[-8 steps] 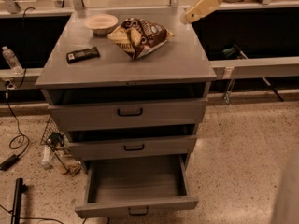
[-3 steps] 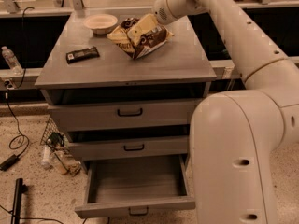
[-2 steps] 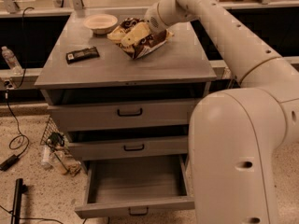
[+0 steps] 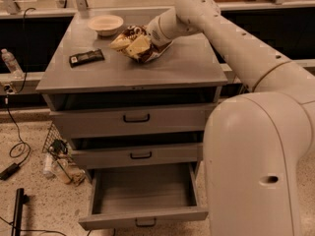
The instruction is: Place brown chip bag into bottom drawer
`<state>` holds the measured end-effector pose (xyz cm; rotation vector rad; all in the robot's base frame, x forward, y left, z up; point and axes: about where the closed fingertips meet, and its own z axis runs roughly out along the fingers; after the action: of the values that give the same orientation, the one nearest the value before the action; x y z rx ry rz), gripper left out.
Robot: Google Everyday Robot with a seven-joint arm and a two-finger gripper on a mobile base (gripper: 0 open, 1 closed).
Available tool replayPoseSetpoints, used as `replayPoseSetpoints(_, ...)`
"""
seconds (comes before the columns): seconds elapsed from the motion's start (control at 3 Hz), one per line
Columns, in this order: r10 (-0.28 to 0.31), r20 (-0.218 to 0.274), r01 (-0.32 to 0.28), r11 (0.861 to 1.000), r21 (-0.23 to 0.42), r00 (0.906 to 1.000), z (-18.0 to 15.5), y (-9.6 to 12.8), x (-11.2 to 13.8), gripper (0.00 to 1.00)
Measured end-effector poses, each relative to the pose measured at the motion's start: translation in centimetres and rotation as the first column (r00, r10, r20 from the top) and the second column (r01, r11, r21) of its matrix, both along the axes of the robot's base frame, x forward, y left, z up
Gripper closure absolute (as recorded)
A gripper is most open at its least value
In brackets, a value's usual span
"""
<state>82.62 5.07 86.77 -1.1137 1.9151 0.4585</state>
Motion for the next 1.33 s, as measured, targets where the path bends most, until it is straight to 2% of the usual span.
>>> replayPoseSetpoints(0.33, 0.033, -0.042, -0.034, 0.999, -0.007, 0.9986, 0.2, -0.6, -3.0, 0.66)
replayPoseSetpoints(0.67, 0.053, -0.101, -0.053, 0.999, 0.006, 0.9935, 1.4, -1.5, -7.4, 0.91)
replayPoseSetpoints(1.0, 0.049, -0.187, -0.047, 0.999, 0.016, 0.9811, 1.5, -1.8, -13.6, 1.00)
replayPoseSetpoints(1.33, 0.036, -0.295, -0.032, 0.999, 0.018, 0.9548, 0.1, -2.1, -20.2, 1.00)
